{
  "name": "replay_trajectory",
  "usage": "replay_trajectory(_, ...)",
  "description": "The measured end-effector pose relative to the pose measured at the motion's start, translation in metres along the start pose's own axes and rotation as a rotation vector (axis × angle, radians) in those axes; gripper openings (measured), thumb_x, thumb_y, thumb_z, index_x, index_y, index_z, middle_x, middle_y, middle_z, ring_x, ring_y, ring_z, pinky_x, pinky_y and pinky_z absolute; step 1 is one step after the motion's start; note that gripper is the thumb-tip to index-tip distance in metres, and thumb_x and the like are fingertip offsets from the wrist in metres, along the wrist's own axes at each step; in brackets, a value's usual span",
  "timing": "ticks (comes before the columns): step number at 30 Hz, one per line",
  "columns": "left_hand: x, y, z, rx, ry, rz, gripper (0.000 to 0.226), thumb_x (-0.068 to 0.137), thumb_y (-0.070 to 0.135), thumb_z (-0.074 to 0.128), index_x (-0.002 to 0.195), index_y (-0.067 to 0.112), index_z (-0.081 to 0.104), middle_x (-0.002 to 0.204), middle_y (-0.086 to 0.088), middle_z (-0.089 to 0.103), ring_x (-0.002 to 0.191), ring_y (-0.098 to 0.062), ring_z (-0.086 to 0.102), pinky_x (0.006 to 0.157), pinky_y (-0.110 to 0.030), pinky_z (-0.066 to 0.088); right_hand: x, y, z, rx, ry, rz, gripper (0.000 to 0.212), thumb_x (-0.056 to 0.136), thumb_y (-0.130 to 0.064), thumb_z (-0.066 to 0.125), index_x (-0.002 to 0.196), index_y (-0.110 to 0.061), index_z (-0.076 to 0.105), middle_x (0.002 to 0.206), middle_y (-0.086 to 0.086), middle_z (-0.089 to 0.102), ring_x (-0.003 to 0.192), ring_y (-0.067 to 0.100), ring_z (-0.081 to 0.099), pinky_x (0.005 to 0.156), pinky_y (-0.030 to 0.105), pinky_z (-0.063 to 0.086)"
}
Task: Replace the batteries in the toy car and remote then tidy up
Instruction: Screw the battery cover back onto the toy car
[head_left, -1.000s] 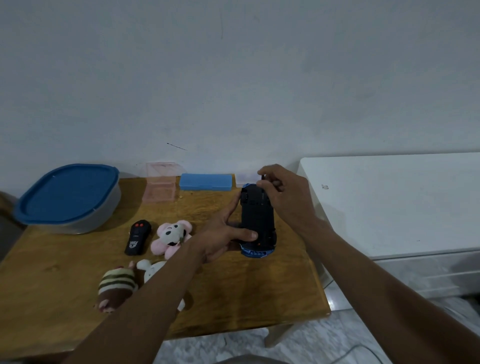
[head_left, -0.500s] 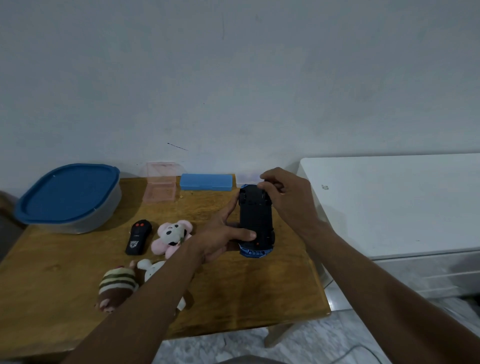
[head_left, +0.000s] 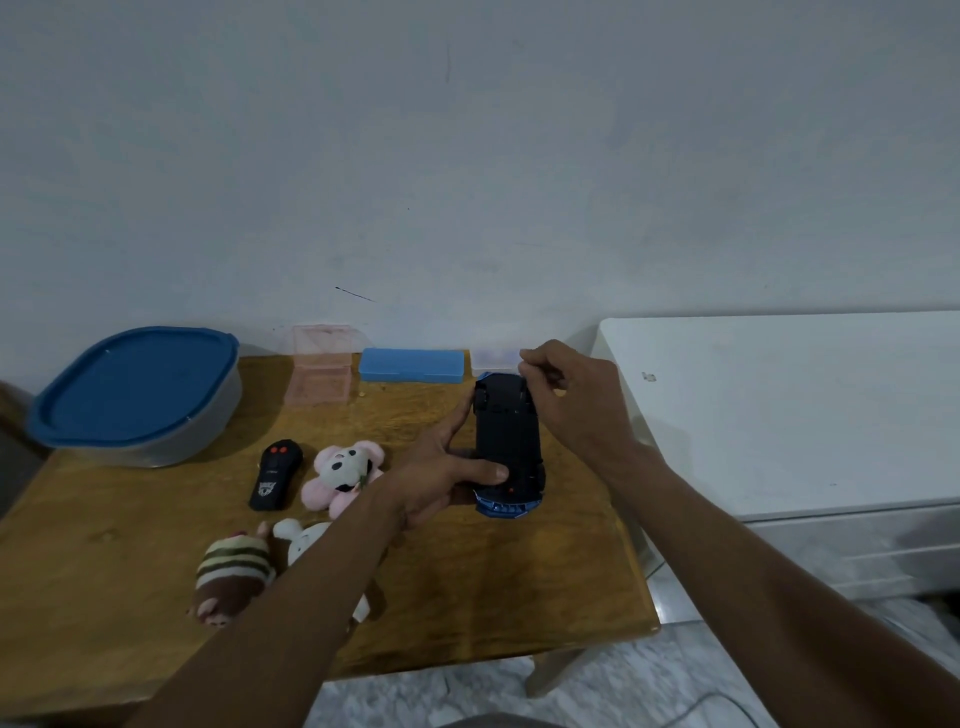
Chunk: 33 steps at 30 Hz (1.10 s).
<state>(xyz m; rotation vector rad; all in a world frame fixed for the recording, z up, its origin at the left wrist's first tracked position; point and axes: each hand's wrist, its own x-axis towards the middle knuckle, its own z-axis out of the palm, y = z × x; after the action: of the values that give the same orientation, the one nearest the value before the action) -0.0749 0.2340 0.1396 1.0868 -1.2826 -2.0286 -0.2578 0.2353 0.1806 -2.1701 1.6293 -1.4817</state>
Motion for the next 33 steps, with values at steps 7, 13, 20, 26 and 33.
replay_trajectory(7,-0.001,0.0,0.001,0.013,-0.003,-0.003,0.104,0.078,-0.013,0.068,0.148,0.047,0.021,0.118,-0.015,0.069,0.11,-0.031,0.066,0.088,-0.049,0.055,0.003,0.001,0.001,-0.018,-0.018,-0.017,0.009,0.089,-0.013,0.065,0.095,-0.008,0.071,0.083,0.0,0.073,0.072,0.011,0.066,0.066,0.029,0.056)
replay_trajectory(13,-0.001,0.0,-0.002,0.002,-0.013,-0.008,0.105,0.078,-0.013,0.067,0.148,0.048,0.019,0.118,-0.018,0.068,0.11,-0.033,0.065,0.088,-0.049,0.055,0.002,0.001,0.002,0.007,-0.02,0.018,0.009,0.086,-0.01,0.066,0.094,-0.006,0.069,0.083,0.004,0.072,0.075,0.015,0.068,0.068,0.033,0.058)
replay_trajectory(20,-0.003,0.003,0.0,0.009,-0.011,-0.005,0.103,0.078,-0.013,0.067,0.147,0.048,0.021,0.117,-0.017,0.069,0.11,-0.032,0.066,0.091,-0.051,0.054,0.0,-0.004,0.0,0.028,-0.046,-0.004,0.014,0.087,-0.012,0.066,0.1,-0.006,0.067,0.086,0.003,0.073,0.076,0.014,0.069,0.067,0.032,0.059)
replay_trajectory(26,-0.004,0.002,0.001,0.012,-0.016,-0.001,0.103,0.078,-0.013,0.068,0.148,0.048,0.021,0.118,-0.016,0.069,0.111,-0.032,0.065,0.089,-0.05,0.055,0.004,-0.004,0.002,0.004,-0.052,0.061,0.009,0.089,-0.017,0.064,0.097,-0.017,0.061,0.069,0.0,0.065,0.065,0.016,0.064,0.061,0.04,0.054)
replay_trajectory(33,-0.006,0.004,0.0,0.0,0.019,-0.003,0.102,0.078,-0.014,0.067,0.147,0.048,0.023,0.112,-0.014,0.071,0.103,-0.028,0.069,0.076,-0.04,0.059,0.003,-0.008,-0.002,0.028,-0.055,0.001,0.008,0.088,-0.008,0.064,0.095,-0.005,0.067,0.083,0.004,0.072,0.076,0.015,0.069,0.069,0.026,0.058)
